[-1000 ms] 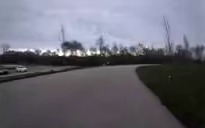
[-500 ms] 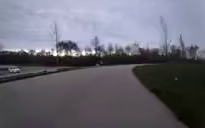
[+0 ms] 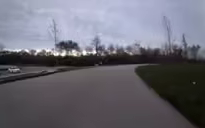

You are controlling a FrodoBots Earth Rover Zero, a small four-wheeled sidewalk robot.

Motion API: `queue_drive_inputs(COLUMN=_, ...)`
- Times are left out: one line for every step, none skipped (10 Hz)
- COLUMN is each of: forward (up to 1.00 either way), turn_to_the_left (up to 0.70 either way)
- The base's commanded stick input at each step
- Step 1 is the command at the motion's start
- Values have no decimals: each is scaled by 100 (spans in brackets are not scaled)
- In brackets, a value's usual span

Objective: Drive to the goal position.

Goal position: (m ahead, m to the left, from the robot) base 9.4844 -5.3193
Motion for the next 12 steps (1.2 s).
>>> queue_drive_inputs(forward=100, turn_to_the_left=-40)
queue_drive_inputs(forward=100, turn_to_the_left=-40)
queue_drive_inputs(forward=100, turn_to_the_left=-23)
queue_drive_inputs(forward=100, turn_to_the_left=-9)
queue_drive_inputs(forward=100, turn_to_the_left=-5)
queue_drive_inputs(forward=100, turn_to_the_left=-3)
queue_drive_inputs(forward=100, turn_to_the_left=-3)
queue_drive_inputs(forward=100, turn_to_the_left=-3)
queue_drive_inputs(forward=100, turn_to_the_left=-1)
queue_drive_inputs(forward=100, turn_to_the_left=0)
queue_drive_inputs(forward=100, turn_to_the_left=0)
queue_drive_inputs(forward=100, turn_to_the_left=0)
